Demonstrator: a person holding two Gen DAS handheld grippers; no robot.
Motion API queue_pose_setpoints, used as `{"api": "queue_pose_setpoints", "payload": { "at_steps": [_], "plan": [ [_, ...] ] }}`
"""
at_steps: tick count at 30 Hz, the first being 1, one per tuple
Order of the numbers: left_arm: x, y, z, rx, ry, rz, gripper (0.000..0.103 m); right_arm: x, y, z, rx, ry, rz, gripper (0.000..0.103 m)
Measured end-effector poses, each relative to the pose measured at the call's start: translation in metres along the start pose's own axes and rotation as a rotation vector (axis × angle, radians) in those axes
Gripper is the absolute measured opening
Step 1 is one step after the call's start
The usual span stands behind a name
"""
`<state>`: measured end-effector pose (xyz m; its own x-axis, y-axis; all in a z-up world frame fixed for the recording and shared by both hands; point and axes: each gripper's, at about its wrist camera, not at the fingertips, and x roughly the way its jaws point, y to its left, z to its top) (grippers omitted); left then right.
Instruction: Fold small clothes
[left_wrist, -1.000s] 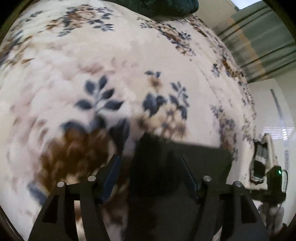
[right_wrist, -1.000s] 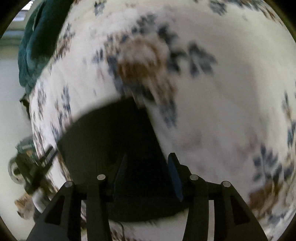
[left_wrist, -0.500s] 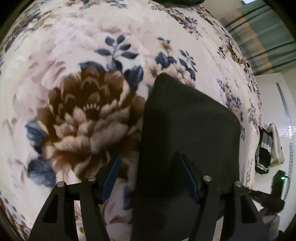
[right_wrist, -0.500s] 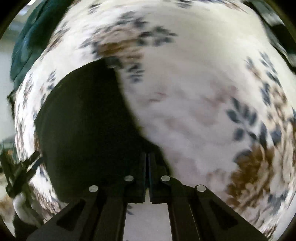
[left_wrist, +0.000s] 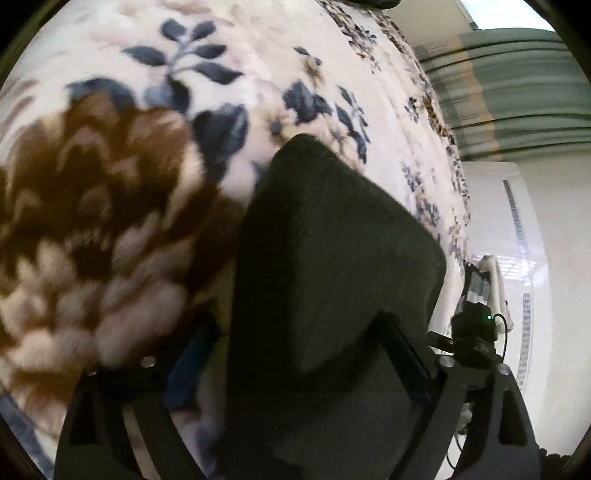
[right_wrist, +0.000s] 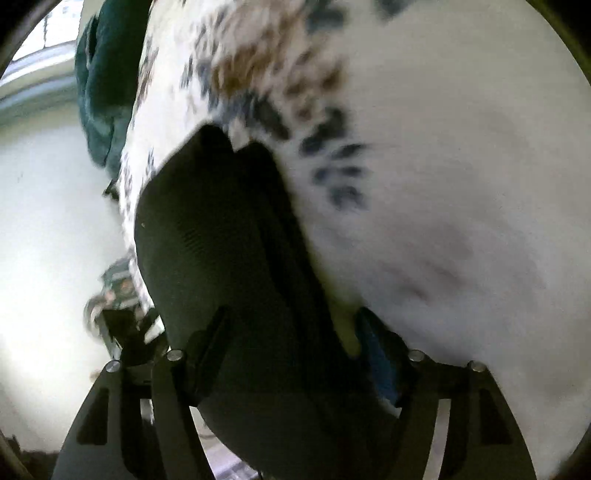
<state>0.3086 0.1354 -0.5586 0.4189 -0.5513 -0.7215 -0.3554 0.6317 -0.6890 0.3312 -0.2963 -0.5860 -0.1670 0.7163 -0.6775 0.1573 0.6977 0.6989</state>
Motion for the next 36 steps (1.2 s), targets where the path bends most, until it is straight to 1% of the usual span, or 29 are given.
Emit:
{"api": "queue_pose_setpoints", "payload": {
  "at_steps": [1, 3, 4, 5, 6, 7, 9, 10, 11, 12, 13, 14, 17, 19, 21, 23, 25, 27, 28, 29, 30, 32, 33, 35, 36],
  "plan": [
    [0.001, -0.004, 0.001, 0.016, -0.004, -0.008, 0.09, 0.004, 0.008, 0.001, -0.025, 0.02, 0.043, 0.084],
    [0.002, -0.012, 0.003, 0.041, -0.016, -0.041, 0.09, 0.013, 0.02, 0.001, -0.061, 0.063, 0.115, 0.083],
    [0.002, -0.015, 0.003, 0.045, -0.021, -0.062, 0.087, 0.019, 0.026, -0.002, -0.078, 0.079, 0.123, 0.083],
    [0.003, -0.019, 0.004, 0.05, -0.023, -0.077, 0.08, 0.028, 0.033, -0.003, -0.097, 0.1, 0.118, 0.083],
    [0.004, -0.021, 0.004, 0.05, -0.022, -0.073, 0.053, 0.04, 0.04, -0.005, -0.118, 0.121, 0.104, 0.083],
    [0.005, -0.022, 0.005, 0.05, -0.016, -0.073, 0.036, 0.051, 0.045, -0.007, -0.129, 0.13, 0.085, 0.081],
    [0.002, -0.023, 0.007, 0.045, -0.023, -0.071, 0.032, 0.064, 0.049, -0.01, -0.13, 0.11, 0.043, 0.068],
    [0.0, -0.024, 0.008, 0.036, -0.025, -0.07, 0.03, 0.068, 0.05, -0.011, -0.128, 0.092, 0.027, 0.049],
    [-0.002, -0.024, 0.01, 0.027, -0.025, -0.077, 0.029, 0.067, 0.05, -0.013, -0.111, 0.065, 0.032, 0.043],
    [-0.005, -0.026, 0.012, 0.019, -0.018, -0.08, 0.028, 0.063, 0.051, -0.016, -0.102, 0.048, 0.033, 0.041],
    [-0.007, -0.029, 0.014, 0.02, -0.009, -0.082, 0.028, 0.059, 0.054, -0.021, -0.1, 0.026, 0.032, 0.037],
    [-0.009, -0.035, 0.017, 0.033, 0.001, -0.082, 0.027, 0.058, 0.056, -0.024, -0.099, 0.014, 0.027, 0.034],
    [-0.012, -0.051, 0.029, 0.07, 0.03, -0.082, 0.027, 0.043, 0.07, -0.035, -0.076, -0.027, 0.029, 0.03],
    [-0.013, -0.067, 0.046, 0.108, 0.044, -0.073, 0.026, 0.034, 0.08, -0.036, -0.074, -0.05, 0.044, 0.029],
    [-0.011, -0.082, 0.069, 0.134, 0.051, -0.075, 0.025, 0.023, 0.094, -0.029, -0.074, -0.078, 0.053, 0.028],
    [-0.005, -0.099, 0.095, 0.165, 0.051, -0.076, 0.025, -0.001, 0.096, -0.004, -0.076, -0.112, 0.055, 0.028],
    [0.004, -0.119, 0.131, 0.206, 0.049, -0.075, 0.025, -0.011, 0.107, 0.02, -0.068, -0.156, 0.06, 0.028],
    [0.016, -0.135, 0.169, 0.234, 0.039, -0.073, 0.025, -0.021, 0.12, 0.056, -0.069, -0.207, 0.062, 0.028],
    [0.022, -0.141, 0.185, 0.246, 0.036, -0.073, 0.025, -0.024, 0.123, 0.067, -0.07, -0.22, 0.062, 0.028],
    [0.028, -0.146, 0.201, 0.259, 0.033, -0.071, 0.025, -0.027, 0.129, 0.091, -0.066, -0.246, 0.065, 0.028],
    [0.038, -0.154, 0.225, 0.277, 0.029, -0.064, 0.025, -0.028, 0.132, 0.106, -0.065, -0.26, 0.066, 0.028],
    [0.054, -0.164, 0.256, 0.308, 0.033, -0.053, 0.025, -0.028, 0.14, 0.145, -0.066, -0.287, 0.054, 0.028],
    [0.066, -0.169, 0.275, 0.323, 0.037, -0.037, 0.025, -0.028, 0.141, 0.16, -0.065, -0.293, 0.049, 0.028],
    [0.087, -0.171, 0.301, 0.337, 0.056, -0.021, 0.026, -0.028, 0.14, 0.198, -0.047, -0.307, 0.035, 0.028],
    [0.103, -0.172, 0.316, 0.352, 0.072, 0.011, 0.026, -0.028, 0.138, 0.212, -0.041, -0.308, 0.021, 0.028]
  ]
}}
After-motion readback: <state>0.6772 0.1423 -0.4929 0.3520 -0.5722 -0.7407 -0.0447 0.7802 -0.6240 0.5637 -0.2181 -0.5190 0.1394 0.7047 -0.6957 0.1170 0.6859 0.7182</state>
